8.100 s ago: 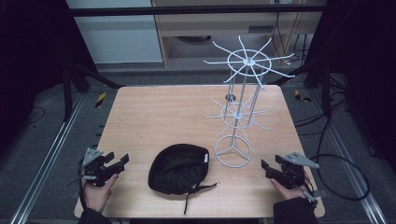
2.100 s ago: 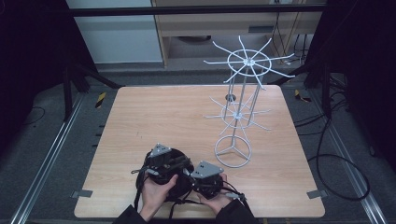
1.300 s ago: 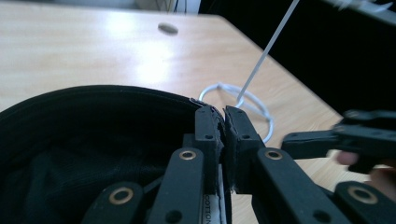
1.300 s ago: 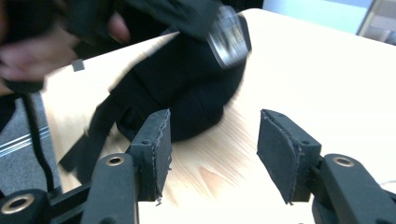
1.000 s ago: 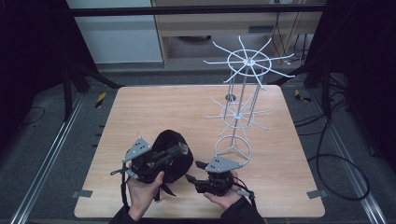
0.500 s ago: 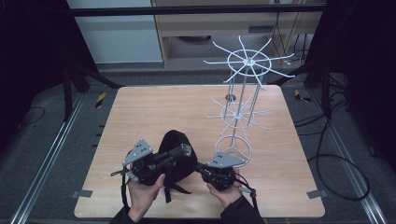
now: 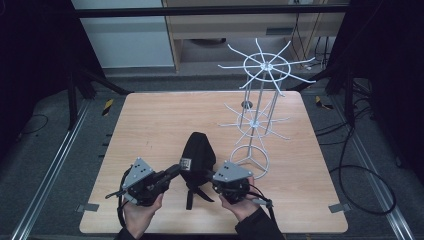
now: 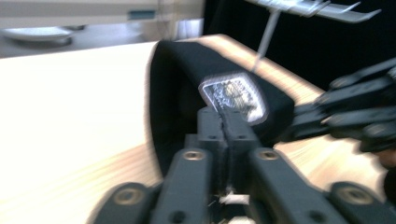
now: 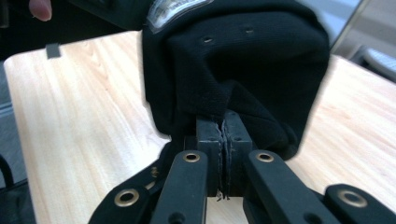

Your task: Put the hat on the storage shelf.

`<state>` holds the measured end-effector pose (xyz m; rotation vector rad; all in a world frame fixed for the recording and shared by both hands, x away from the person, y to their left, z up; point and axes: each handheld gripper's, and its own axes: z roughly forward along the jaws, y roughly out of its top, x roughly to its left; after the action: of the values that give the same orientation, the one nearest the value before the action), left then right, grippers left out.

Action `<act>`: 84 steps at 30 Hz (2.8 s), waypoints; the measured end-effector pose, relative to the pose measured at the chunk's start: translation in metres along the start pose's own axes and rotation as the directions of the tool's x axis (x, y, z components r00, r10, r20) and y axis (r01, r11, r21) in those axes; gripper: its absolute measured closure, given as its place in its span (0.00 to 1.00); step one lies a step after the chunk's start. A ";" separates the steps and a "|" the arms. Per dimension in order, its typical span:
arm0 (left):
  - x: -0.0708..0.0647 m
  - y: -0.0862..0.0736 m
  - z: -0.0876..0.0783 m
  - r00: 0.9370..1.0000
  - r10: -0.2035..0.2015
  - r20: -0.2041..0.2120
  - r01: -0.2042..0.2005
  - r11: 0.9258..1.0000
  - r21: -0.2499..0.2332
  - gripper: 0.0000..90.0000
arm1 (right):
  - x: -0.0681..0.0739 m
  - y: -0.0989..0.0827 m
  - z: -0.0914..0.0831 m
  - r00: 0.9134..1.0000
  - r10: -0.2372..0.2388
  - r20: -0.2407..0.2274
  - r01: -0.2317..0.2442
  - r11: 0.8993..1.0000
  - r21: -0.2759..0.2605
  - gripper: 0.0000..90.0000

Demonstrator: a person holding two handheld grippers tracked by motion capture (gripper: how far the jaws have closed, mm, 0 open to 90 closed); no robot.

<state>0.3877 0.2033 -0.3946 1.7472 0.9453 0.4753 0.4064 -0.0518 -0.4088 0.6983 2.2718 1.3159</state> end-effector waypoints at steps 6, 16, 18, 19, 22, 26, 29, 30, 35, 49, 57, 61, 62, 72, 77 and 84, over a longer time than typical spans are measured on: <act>0.021 -0.015 -0.011 0.999 -0.046 0.002 0.046 0.999 -0.001 0.94 | 0.015 0.016 0.022 0.998 -0.056 -0.010 0.057 0.997 0.053 0.98; 0.026 -0.010 -0.021 1.000 -0.007 -0.027 0.006 0.999 -0.035 0.57 | 0.033 0.018 0.049 0.994 -0.099 -0.054 0.104 0.991 0.085 0.98; 0.025 -0.010 -0.018 1.000 0.000 -0.029 0.000 1.000 -0.025 0.52 | 0.036 0.019 0.051 0.992 -0.108 -0.059 0.113 0.990 0.086 0.98; 0.025 -0.011 -0.016 1.000 0.003 -0.030 -0.004 1.000 -0.017 0.51 | 0.036 0.019 0.051 0.992 -0.108 -0.062 0.114 0.990 0.088 0.98; 0.026 -0.012 -0.011 1.000 -0.006 -0.029 0.006 1.000 0.005 0.54 | 0.038 0.018 0.053 0.991 -0.113 -0.073 0.119 0.989 0.093 0.98; 0.027 -0.014 -0.012 0.999 -0.024 -0.039 0.024 1.000 0.019 0.60 | 0.040 0.016 0.056 0.991 -0.113 -0.073 0.119 0.988 0.096 0.97; 0.031 -0.015 -0.015 0.997 -0.038 -0.065 0.039 0.999 0.011 0.61 | 0.041 0.016 0.056 0.991 -0.112 -0.073 0.118 0.990 0.080 0.90; 0.033 -0.015 -0.016 0.996 -0.043 -0.076 0.044 0.999 0.010 0.61 | 0.041 0.017 0.056 0.992 -0.108 -0.073 0.113 0.991 0.077 0.85; 0.050 -0.025 -0.020 0.988 -0.091 -0.128 0.095 0.995 0.022 0.61 | 0.035 0.013 0.042 0.995 -0.070 -0.064 0.071 0.997 0.016 0.72; 0.104 -0.053 -0.021 0.945 -0.179 -0.273 0.209 0.974 0.085 0.57 | -0.017 -0.048 -0.008 0.995 0.075 0.064 -0.078 0.996 0.048 0.56; 0.115 -0.067 -0.017 0.930 -0.108 -0.352 0.175 0.971 0.165 0.50 | -0.030 -0.072 -0.025 0.986 0.111 0.123 -0.117 0.992 0.042 0.52; 0.108 -0.061 -0.018 0.936 -0.056 -0.348 0.114 0.983 0.147 0.49 | -0.040 -0.082 -0.037 0.976 0.141 0.167 -0.147 0.989 0.026 0.50; 0.107 -0.059 -0.019 0.940 -0.044 -0.337 0.095 0.986 0.136 0.48 | -0.042 -0.084 -0.040 0.973 0.149 0.178 -0.156 0.988 0.023 0.49; 0.105 -0.019 -0.010 0.973 0.002 -0.233 0.015 0.997 0.069 0.46 | -0.070 -0.106 -0.070 0.934 0.215 0.286 -0.221 0.975 -0.009 0.42; 0.105 0.000 0.011 0.977 0.050 -0.209 -0.023 0.991 0.130 0.47 | -0.084 -0.115 -0.080 0.917 0.225 0.329 -0.239 0.971 0.002 0.42; 0.107 0.011 0.046 0.972 0.100 -0.212 -0.051 0.973 0.226 0.48 | -0.100 -0.125 -0.081 0.905 0.243 0.349 -0.269 0.963 0.028 0.42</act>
<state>0.4893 0.2579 -0.4153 1.9640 1.1264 0.6464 0.4106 -0.2203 -0.4709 1.1891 2.0026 1.1150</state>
